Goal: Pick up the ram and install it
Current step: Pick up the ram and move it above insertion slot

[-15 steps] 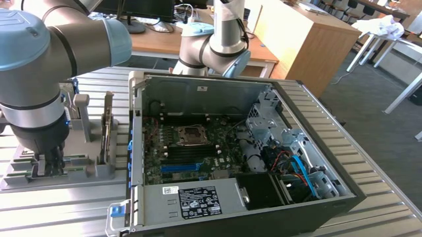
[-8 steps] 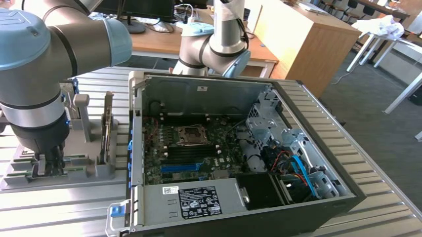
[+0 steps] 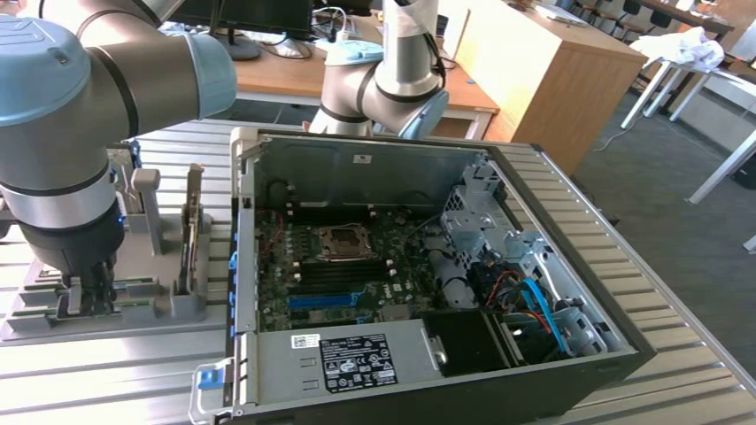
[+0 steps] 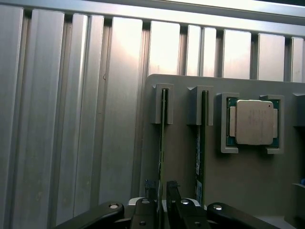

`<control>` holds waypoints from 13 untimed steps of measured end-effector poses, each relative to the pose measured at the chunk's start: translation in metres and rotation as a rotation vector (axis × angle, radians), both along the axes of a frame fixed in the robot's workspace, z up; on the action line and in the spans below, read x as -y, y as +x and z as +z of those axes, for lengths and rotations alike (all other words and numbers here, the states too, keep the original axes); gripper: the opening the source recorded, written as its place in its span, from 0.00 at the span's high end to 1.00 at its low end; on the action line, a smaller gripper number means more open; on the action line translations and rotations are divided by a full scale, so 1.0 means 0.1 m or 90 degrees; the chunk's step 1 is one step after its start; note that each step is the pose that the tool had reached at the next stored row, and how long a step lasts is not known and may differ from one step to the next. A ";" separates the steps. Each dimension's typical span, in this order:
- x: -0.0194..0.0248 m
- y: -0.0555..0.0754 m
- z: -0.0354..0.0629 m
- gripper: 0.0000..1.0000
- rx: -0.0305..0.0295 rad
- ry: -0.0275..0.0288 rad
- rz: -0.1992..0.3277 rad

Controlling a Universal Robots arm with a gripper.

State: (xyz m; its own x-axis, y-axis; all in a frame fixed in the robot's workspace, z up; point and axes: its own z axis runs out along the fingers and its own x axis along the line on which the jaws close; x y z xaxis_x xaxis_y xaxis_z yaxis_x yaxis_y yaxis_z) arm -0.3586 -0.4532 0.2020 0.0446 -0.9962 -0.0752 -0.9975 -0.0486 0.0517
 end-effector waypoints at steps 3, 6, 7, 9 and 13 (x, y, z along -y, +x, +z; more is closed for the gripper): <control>0.000 0.00 0.000 0.79 0.0000 0.0000 0.000; 0.000 0.00 0.000 0.85 0.0000 0.0000 0.000; 0.000 0.00 0.000 0.85 0.0000 0.0000 0.000; 0.000 0.00 0.000 0.85 0.0000 0.0000 0.000; 0.000 0.00 0.000 0.89 0.0000 0.0000 0.000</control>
State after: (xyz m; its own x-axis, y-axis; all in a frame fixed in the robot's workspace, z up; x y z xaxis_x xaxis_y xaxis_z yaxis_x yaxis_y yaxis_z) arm -0.3586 -0.4532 0.2020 0.0446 -0.9962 -0.0752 -0.9975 -0.0486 0.0517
